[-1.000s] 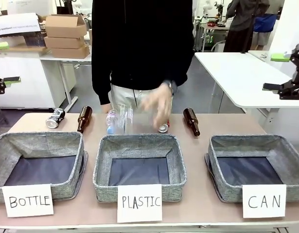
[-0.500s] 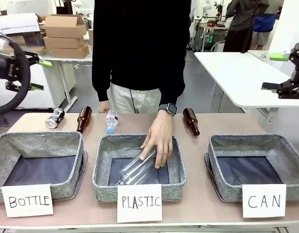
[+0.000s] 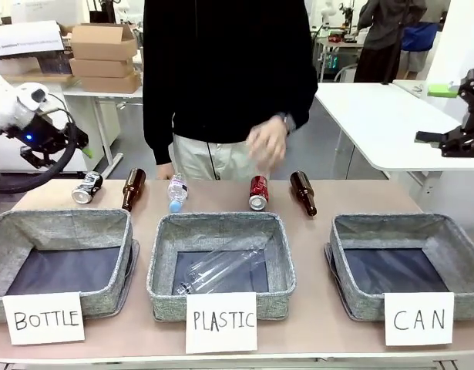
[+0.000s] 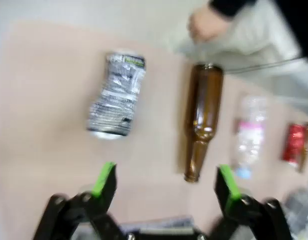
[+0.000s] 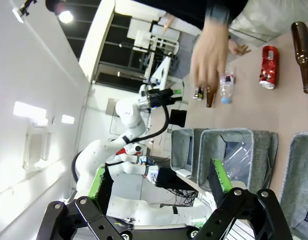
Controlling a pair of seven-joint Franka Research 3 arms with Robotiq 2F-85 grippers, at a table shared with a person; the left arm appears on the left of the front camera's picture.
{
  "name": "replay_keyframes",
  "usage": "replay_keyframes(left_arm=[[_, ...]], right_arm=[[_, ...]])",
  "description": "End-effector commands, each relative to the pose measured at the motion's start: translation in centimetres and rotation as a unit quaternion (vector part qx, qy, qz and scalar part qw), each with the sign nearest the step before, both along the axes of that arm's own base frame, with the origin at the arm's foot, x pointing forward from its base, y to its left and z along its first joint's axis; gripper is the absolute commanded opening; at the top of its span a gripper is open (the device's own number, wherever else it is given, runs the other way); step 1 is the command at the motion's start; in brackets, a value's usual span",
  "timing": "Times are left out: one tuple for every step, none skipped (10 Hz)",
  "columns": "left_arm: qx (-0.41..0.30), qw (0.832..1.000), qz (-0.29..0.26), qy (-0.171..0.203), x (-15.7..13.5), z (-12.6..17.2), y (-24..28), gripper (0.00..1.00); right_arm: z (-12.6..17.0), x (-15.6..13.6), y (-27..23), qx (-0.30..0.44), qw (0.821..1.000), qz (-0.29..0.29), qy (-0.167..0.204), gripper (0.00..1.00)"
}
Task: Sort the can waste into the basket.
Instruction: Pick up the can waste from the table and place it in the right Fabric basket.
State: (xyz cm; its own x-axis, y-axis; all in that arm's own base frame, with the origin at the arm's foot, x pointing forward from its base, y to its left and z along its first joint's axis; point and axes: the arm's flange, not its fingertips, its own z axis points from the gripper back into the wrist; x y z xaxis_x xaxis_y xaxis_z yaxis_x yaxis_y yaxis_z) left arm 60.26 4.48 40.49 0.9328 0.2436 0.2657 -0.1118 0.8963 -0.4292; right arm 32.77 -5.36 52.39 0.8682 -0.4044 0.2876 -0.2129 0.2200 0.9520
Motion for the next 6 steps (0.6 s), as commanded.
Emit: replay_keyframes(left_arm=[[-0.144, 0.984, 0.040, 0.097, 4.0, 1.6, 0.9, 1.00], [0.000, 1.000, 0.000, 0.000, 0.0, 0.0, 0.0, 1.00], [0.000, 1.000, 0.000, 0.000, 0.0, 0.0, 0.0, 1.00], [-0.059, 0.997, -0.012, 0.045, 2.5, -1.0, -0.5, 1.00], [-0.023, 0.999, 0.008, 0.034, 3.6, -1.1, 0.1, 1.00], [0.018, 0.997, 0.051, 0.048, 5.9, -1.7, 1.2, 1.00]], right_arm=[[0.1, 0.4, 0.1, 0.005, 1.000, 0.001, -0.019, 1.00], [0.1, 0.4, 0.1, 0.005, 1.000, 0.001, -0.019, 1.00], [0.1, 0.4, 0.1, 0.005, 1.000, 0.001, -0.019, 1.00], [0.1, 0.4, 0.1, 0.005, 1.000, 0.001, -0.019, 1.00], [0.1, 0.4, 0.1, 0.005, 1.000, 0.001, -0.019, 1.00], [0.1, 0.4, 0.1, 0.005, 1.000, 0.001, -0.019, 1.00]])
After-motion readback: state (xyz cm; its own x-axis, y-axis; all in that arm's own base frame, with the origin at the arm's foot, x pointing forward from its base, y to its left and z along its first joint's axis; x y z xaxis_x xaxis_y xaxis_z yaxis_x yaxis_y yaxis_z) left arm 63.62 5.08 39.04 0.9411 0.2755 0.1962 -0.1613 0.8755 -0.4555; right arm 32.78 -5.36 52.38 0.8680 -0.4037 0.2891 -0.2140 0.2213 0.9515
